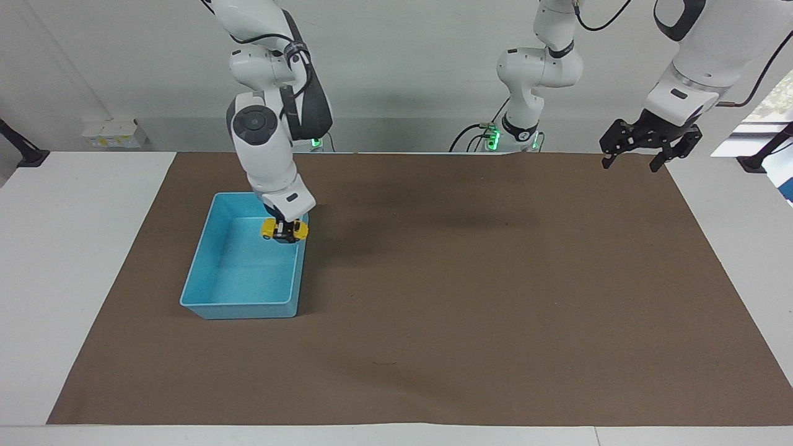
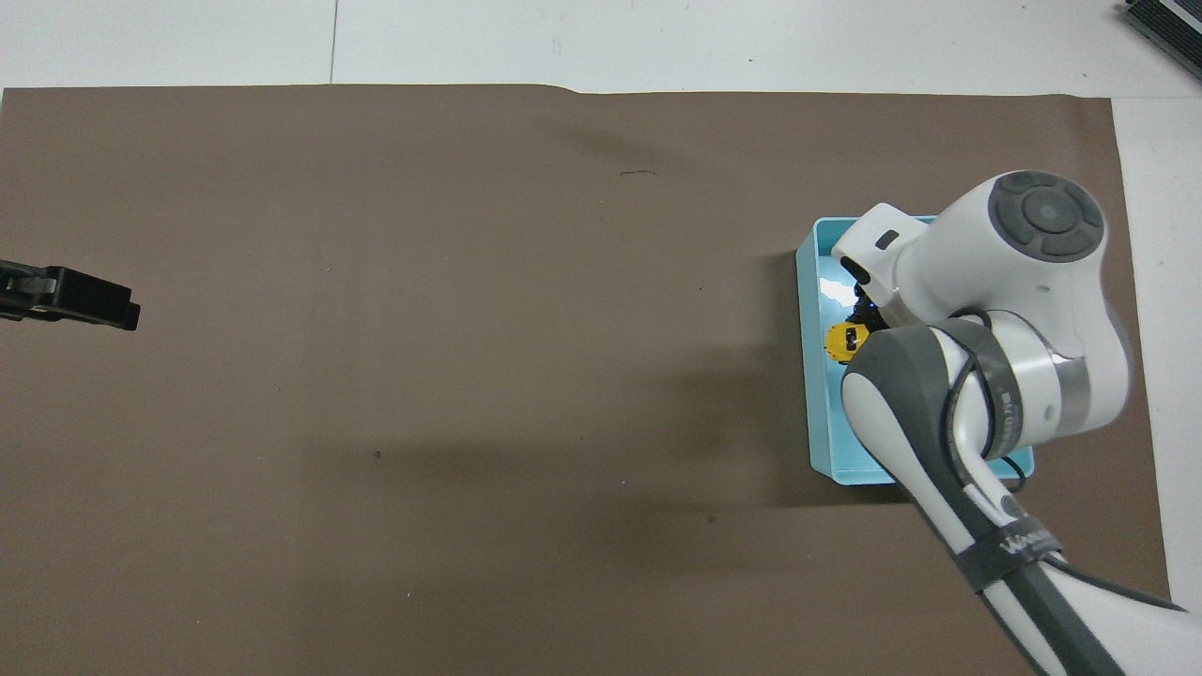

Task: Wind up and store yellow beetle car
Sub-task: 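Lift the car with the right gripper over into the blue box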

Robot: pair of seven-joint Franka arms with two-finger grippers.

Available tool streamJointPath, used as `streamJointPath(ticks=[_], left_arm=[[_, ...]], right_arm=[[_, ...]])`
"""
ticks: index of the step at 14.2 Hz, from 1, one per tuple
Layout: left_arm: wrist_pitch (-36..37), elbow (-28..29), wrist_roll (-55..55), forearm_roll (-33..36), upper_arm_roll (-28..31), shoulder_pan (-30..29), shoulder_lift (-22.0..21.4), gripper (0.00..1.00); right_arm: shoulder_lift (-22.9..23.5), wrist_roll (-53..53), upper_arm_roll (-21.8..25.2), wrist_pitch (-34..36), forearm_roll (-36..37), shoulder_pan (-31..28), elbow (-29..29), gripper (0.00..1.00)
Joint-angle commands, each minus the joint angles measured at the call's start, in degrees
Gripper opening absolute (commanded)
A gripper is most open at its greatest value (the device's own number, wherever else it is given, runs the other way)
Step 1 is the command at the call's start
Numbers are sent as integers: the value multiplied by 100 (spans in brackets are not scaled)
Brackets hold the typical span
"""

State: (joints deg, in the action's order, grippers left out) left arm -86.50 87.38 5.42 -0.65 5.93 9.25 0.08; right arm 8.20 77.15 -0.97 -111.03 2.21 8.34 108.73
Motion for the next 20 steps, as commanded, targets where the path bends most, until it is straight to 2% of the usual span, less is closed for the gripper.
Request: streamJointPath(ticks=[1,3,7,14,20], left_arm=[[45,33,21,117,-22,-29,-61,100],[45,33,21,117,-22,-29,-61,100],[45,33,21,117,-22,-29,-61,100],[37,33,21,117,-22,-29,-61,100],[54,33,21,117,-22,-29,-70,100]], right_arm=[[-274,501,-61,-85,-19,-402,437,2],[-406,660,-61,-225,51,-552,701,2],[-618,810,-61,-980,69,-667,1448,2],[-477,1161,-61,-1790,86,-676,1853,2],[-56,1162,-61,-2150,104,-685,1862,2]])
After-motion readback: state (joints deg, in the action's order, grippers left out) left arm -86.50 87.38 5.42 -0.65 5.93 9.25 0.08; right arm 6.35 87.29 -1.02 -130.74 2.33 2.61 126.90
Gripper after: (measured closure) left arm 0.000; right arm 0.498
